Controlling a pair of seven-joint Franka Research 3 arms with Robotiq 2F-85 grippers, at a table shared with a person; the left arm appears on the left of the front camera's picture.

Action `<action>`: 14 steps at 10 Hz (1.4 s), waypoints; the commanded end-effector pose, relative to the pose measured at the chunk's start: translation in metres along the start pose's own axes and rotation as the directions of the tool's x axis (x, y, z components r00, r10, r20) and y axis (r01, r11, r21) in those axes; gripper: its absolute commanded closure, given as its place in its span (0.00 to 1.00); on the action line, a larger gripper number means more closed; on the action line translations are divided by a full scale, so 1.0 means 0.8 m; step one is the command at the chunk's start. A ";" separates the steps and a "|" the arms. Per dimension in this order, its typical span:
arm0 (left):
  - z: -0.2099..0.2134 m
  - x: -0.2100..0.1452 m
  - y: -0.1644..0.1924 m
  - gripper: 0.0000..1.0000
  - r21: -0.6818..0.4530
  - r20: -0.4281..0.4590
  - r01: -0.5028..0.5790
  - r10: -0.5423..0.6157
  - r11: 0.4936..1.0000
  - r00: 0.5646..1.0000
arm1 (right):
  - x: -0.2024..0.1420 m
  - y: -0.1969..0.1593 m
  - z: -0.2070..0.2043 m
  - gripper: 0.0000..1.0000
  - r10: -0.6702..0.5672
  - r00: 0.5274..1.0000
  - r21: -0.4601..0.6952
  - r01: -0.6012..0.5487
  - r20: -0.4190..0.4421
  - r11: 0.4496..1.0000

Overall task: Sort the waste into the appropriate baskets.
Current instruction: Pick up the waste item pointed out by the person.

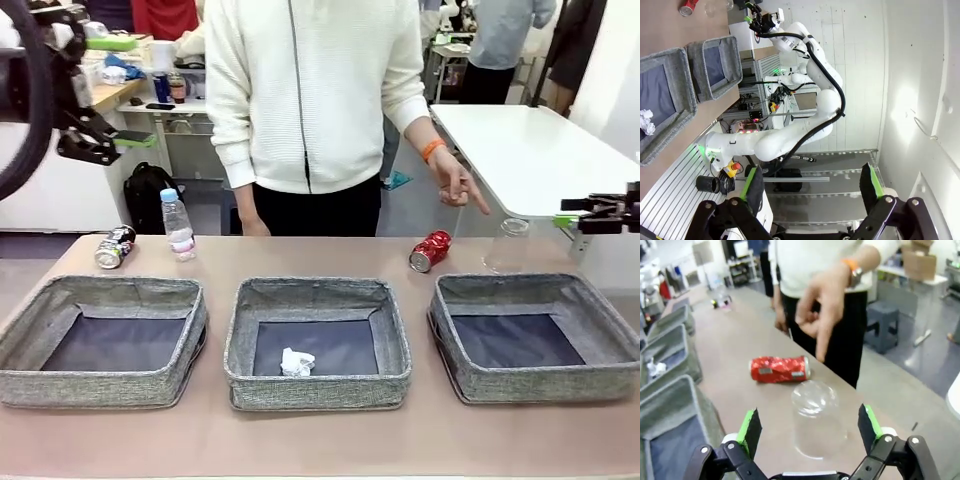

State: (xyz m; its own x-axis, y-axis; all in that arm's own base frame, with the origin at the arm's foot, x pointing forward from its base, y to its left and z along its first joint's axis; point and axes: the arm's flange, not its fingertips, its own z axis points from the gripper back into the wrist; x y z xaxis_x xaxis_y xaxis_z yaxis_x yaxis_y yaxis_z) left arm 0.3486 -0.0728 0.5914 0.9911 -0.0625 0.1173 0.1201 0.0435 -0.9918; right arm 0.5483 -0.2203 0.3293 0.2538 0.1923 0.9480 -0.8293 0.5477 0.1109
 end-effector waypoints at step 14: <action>0.003 -0.002 0.001 0.00 0.005 -0.017 0.021 -0.021 1.000 1.000 | -0.037 -0.033 -0.095 0.00 0.078 0.986 0.164 -0.053 -0.147 0.985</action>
State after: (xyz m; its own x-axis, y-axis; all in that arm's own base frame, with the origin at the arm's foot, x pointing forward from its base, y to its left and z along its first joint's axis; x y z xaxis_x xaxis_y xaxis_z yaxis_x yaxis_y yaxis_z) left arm 0.3485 -0.0728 0.5913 0.9911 -0.0637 0.1169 0.1198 0.0430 -0.9919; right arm 0.5952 -0.1805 0.2764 0.2753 0.3236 0.9053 -0.9059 0.4024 0.1316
